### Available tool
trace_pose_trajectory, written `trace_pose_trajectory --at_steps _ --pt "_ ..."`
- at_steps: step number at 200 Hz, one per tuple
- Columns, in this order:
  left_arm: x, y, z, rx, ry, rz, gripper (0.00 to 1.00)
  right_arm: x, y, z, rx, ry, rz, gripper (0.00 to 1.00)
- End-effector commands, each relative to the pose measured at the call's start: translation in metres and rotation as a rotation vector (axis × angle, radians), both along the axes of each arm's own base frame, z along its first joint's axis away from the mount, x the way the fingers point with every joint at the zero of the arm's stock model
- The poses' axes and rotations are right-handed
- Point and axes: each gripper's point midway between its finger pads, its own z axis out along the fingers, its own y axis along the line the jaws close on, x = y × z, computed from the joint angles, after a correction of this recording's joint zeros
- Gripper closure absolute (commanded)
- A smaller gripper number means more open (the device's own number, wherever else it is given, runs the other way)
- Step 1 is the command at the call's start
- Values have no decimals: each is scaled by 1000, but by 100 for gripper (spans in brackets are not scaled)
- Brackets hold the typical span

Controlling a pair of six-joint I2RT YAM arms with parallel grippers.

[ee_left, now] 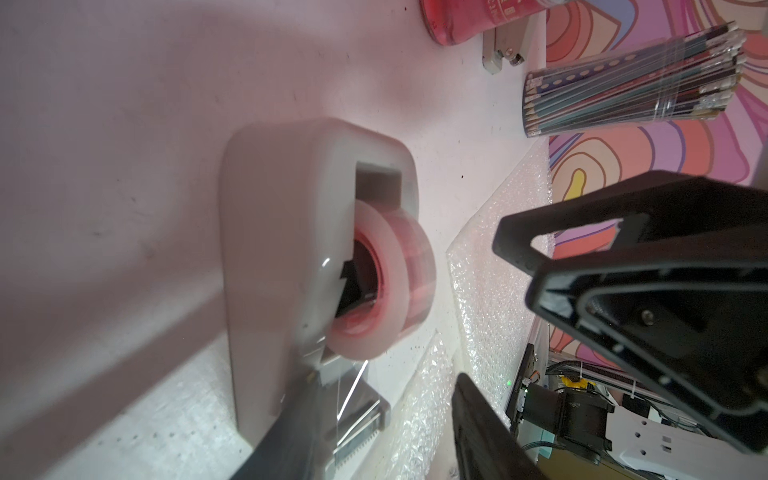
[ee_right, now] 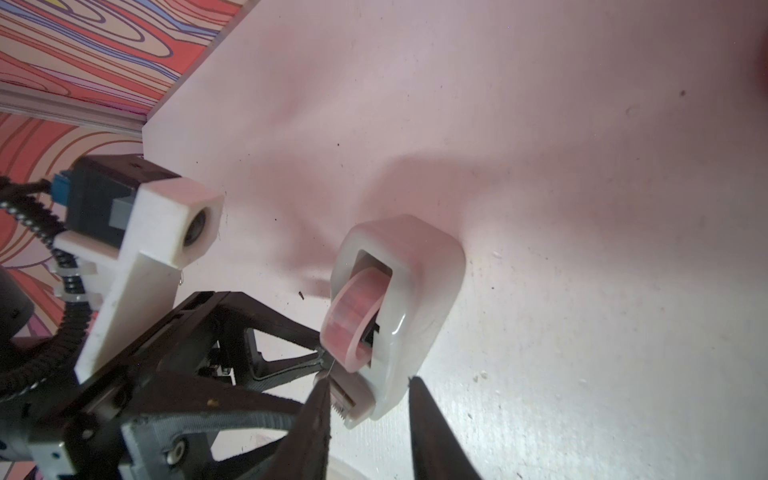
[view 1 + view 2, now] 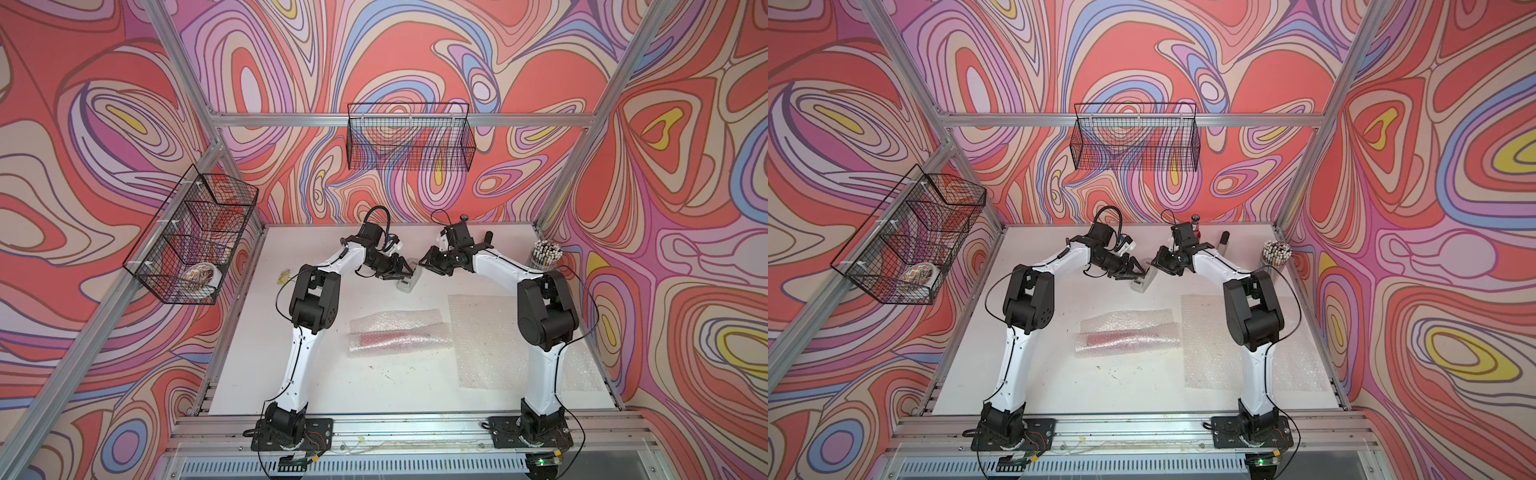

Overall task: Wrap wine bottles in bubble wrap
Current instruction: Tear off the tape using the Tape Cutter.

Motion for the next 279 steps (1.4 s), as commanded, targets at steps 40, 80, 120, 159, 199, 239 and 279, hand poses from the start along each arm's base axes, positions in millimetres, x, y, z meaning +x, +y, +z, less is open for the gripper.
trace_pose_trajectory --at_steps 40,80,120,159,199,239,279 --pt "-7 -7 -3 -32 66 -14 58 -4 -2 -14 0 25 6 63" --pt "-6 -8 2 -41 71 -18 63 -5 -3 -15 0 27 9 60" --pt "-13 -4 -5 -20 93 -31 71 -6 -5 -17 3 32 11 60" --pt "-16 -3 -16 -6 120 -33 75 -7 -3 -17 13 32 17 59" --pt "-16 0 -26 27 124 -35 76 -8 -2 -16 14 29 24 59" --pt "-14 11 -37 118 109 -44 71 -7 -2 -13 13 25 26 59" --pt "-14 11 -30 111 117 -50 69 -6 -2 -11 17 22 28 59"
